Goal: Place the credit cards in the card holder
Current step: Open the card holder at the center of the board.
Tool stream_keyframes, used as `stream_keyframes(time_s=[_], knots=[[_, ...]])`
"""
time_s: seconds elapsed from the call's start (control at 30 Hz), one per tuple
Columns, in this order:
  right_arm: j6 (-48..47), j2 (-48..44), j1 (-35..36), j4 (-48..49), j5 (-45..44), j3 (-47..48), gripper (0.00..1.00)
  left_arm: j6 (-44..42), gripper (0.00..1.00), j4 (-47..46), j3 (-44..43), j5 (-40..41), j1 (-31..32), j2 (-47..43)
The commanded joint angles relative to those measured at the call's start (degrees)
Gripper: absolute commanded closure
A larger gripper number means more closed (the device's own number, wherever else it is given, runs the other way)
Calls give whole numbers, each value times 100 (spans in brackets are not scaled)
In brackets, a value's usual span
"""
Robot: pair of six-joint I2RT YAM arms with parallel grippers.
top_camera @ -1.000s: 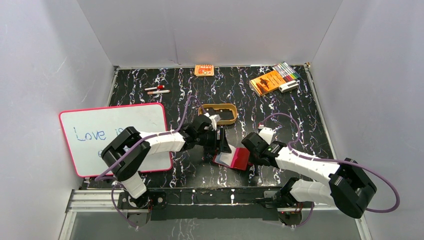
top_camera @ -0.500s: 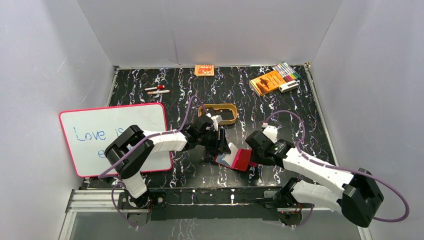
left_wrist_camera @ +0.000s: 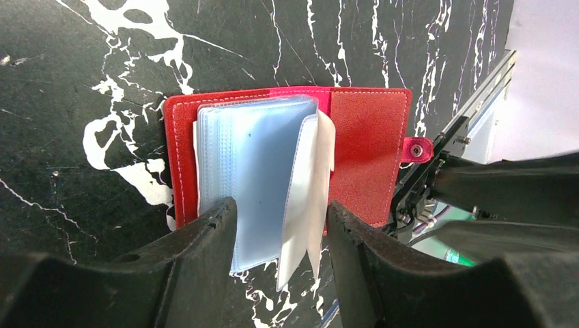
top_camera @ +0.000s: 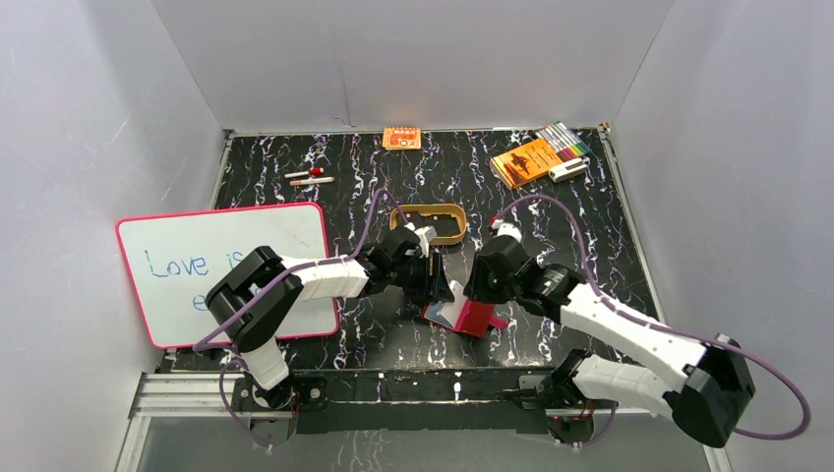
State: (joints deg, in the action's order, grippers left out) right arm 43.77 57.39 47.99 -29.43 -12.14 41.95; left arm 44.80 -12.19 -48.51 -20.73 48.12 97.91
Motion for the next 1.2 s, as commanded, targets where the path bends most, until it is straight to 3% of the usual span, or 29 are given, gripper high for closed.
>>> stream_keyframes(time_s=[0.0, 0.13, 0.47, 0.83, 1.17], knots=[[45, 285, -139, 916, 620, -690, 62, -59, 51, 244, 52, 244, 6, -210], [130, 634, -407, 1281, 817, -1271, 66, -64, 49, 314, 102, 293, 8, -421], [195, 1046, -719, 1603, 643, -1985, 73, -88, 32, 632, 305, 633, 5, -1209], [-35, 1928, -1023, 2382, 910, -2182, 76, -243, 31, 937, 233, 1021, 8, -1045], [-268, 2277, -1079, 2238, 857, -1859, 77, -128, 30, 1456, 33, 2187, 1, -1027]])
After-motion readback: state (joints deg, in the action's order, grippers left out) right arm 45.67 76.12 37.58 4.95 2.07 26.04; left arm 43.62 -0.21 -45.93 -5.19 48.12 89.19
